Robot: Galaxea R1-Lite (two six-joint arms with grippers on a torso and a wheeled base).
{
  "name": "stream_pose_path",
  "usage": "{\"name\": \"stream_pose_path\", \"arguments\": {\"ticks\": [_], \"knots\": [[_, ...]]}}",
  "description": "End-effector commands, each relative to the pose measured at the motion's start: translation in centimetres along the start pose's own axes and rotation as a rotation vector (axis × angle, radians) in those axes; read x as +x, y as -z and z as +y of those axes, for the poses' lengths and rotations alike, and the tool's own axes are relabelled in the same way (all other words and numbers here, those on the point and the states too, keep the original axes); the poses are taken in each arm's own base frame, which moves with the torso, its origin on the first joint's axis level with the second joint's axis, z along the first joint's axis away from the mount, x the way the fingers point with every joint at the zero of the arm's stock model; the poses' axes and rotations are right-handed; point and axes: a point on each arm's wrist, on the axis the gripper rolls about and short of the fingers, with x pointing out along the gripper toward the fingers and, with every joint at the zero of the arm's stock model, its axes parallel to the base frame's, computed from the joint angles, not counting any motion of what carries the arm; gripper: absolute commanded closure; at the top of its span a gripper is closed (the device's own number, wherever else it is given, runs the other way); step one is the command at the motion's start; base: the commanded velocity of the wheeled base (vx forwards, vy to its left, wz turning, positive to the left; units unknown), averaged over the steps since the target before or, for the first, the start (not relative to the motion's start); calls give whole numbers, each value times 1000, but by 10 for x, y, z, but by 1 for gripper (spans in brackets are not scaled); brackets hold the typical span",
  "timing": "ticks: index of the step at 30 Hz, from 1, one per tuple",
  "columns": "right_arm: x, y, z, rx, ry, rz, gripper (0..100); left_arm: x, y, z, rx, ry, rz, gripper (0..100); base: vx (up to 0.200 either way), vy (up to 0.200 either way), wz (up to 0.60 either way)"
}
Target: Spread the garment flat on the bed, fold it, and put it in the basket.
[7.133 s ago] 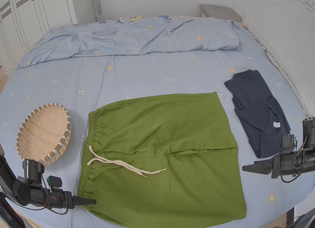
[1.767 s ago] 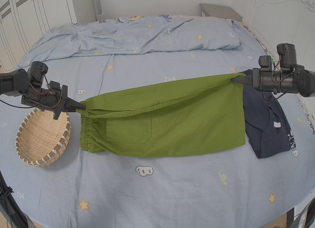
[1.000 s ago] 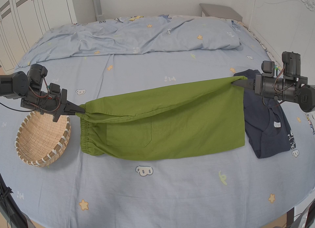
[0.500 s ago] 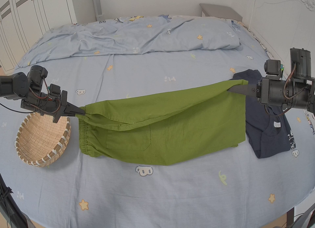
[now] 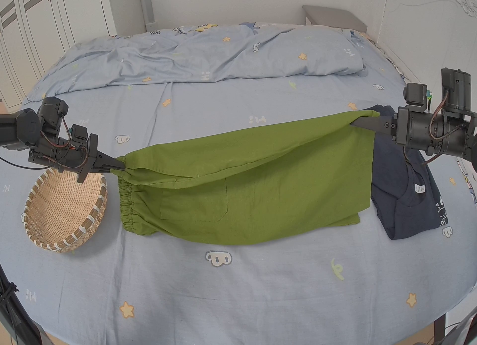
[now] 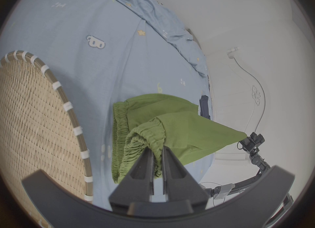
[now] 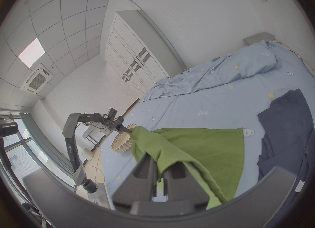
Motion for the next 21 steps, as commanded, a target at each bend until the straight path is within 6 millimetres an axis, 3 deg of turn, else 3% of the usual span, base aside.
{"name": "stream_pose_path", "arguments": {"ticks": [1, 21], "knots": [[13, 4, -34, 38, 45, 12, 100, -1, -1, 1, 11, 0, -17, 100, 0, 0, 0], [37, 15, -93, 112, 112, 6, 100, 7, -10, -1, 29, 19, -61, 100, 0, 0, 0]]}}
